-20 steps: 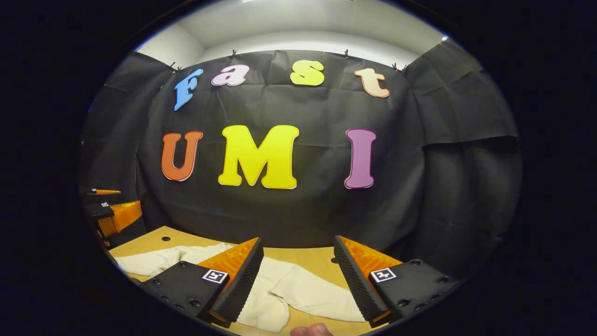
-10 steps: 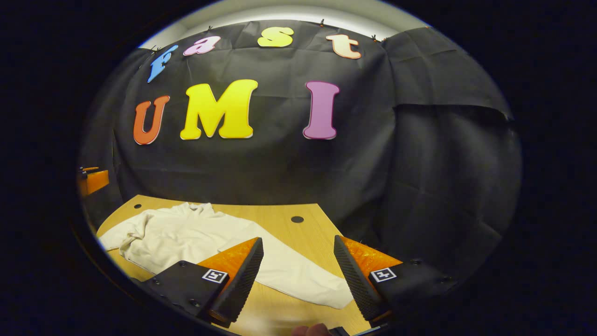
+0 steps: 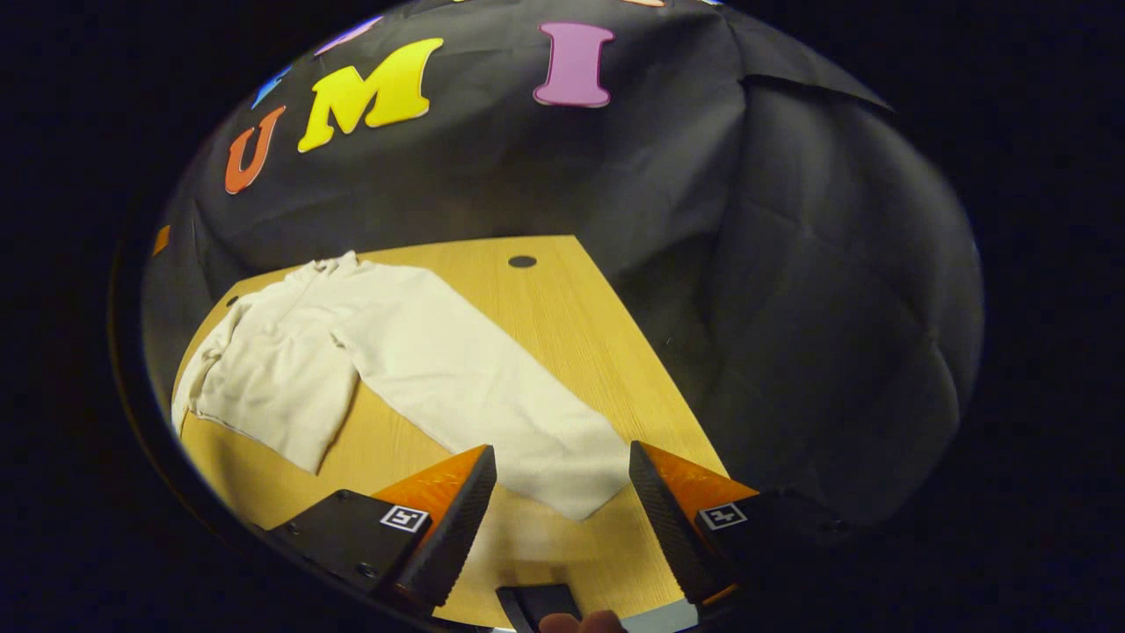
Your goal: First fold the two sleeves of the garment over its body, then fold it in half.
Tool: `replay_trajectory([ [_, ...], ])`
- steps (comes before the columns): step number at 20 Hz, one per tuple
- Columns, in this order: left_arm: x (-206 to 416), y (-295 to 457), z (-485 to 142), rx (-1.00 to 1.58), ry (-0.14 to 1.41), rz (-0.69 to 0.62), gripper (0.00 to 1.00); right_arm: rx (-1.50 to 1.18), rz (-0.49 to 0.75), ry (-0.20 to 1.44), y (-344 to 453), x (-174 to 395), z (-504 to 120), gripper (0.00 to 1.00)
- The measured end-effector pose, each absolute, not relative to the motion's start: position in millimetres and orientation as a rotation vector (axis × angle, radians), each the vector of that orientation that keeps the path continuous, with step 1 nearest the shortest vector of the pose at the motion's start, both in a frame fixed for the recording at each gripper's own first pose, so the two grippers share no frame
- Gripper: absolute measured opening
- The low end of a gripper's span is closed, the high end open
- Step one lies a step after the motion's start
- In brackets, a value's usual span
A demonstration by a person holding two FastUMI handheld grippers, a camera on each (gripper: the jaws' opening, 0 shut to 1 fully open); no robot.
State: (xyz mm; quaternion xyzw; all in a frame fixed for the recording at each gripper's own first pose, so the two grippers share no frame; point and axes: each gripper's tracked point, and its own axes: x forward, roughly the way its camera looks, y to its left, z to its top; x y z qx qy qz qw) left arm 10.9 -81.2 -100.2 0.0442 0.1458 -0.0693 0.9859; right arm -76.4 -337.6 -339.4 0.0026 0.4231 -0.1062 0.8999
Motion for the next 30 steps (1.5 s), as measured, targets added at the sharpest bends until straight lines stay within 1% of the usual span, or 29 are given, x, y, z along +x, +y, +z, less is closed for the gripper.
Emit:
replay_trajectory([
  [4,8,-77,-99,0.103,0.297,-0.117,0.99,-0.004,-0.224,0.960,-360,-72,-374,0.95],
  [7,5,-73,-101,0.108,0.307,-0.095,0.99,-0.002,-0.230,0.980,-369,-62,-384,0.95],
  [11,5,-74,-100,0.104,0.305,-0.070,0.99,0.011,-0.199,1.026,-371,-59,-399,0.95],
  [12,5,-75,-100,0.103,0.306,-0.066,0.99,0.015,-0.193,1.030,-371,-60,-402,0.94],
  [16,2,-76,-100,0.068,0.306,-0.022,0.99,0.067,-0.170,1.028,-372,-61,-406,0.95],
  [19,-2,-82,-110,0.030,0.347,0.007,0.99,0.055,-0.140,1.011,-371,-63,-406,0.95],
  [21,-2,-83,-109,0.012,0.344,0.030,0.99,0.062,-0.129,1.004,-369,-60,-405,0.92],
  [22,-2,-85,-108,0.013,0.341,0.030,0.99,0.061,-0.129,1.001,-368,-62,-406,0.86],
  [23,-1,-86,-107,0.023,0.343,0.030,0.99,0.051,-0.125,1.005,-368,-63,-406,0.76],
  [25,-3,-83,-106,0.032,0.340,0.038,0.99,0.060,-0.123,1.015,-365,-61,-406,0.71],
  [27,-5,-77,-105,0.033,0.335,0.042,0.99,0.066,-0.137,1.012,-366,-58,-405,0.42],
  [29,-8,-68,-106,0.043,0.338,0.053,0.99,0.101,-0.134,1.008,-365,-56,-403,0.42],
  [30,-9,-63,-109,0.040,0.345,0.056,0.99,0.133,-0.148,1.008,-365,-57,-403,0.15],
])
